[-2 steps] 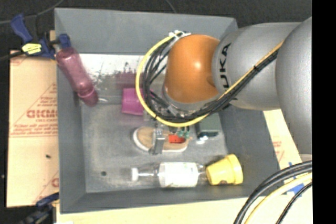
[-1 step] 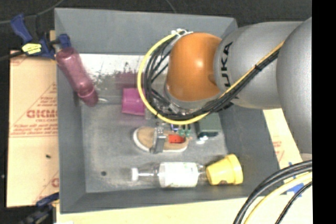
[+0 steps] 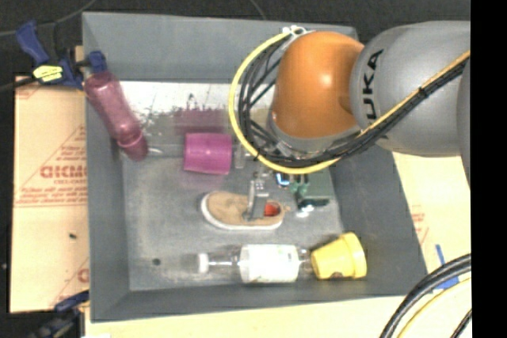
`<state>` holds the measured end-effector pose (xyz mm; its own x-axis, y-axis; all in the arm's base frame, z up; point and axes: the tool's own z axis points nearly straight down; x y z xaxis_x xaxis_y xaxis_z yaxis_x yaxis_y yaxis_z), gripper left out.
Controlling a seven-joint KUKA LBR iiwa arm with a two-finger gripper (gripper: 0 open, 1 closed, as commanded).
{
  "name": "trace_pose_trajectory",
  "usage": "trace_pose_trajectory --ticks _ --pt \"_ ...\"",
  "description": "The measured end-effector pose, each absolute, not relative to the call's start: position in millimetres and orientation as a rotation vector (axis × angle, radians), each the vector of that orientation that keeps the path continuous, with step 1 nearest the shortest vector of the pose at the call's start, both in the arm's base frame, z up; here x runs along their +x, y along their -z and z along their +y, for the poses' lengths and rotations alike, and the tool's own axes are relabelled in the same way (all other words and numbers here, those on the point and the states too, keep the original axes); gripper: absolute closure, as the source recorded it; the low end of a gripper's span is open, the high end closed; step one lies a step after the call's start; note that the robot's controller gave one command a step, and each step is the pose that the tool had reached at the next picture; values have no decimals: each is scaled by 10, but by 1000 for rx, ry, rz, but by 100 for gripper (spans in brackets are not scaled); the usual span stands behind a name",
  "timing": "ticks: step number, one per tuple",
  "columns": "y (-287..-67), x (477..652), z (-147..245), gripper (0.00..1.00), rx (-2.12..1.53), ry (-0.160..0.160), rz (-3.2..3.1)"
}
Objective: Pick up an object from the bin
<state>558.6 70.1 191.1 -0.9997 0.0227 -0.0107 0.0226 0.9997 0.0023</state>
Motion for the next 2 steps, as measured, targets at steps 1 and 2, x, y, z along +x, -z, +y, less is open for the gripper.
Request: trace_pose_trajectory --ticks 1,2 --pt "-1031 5607 594 0 32 -4 3133" --pt "-947 5646 479 100 122 -7 3125"
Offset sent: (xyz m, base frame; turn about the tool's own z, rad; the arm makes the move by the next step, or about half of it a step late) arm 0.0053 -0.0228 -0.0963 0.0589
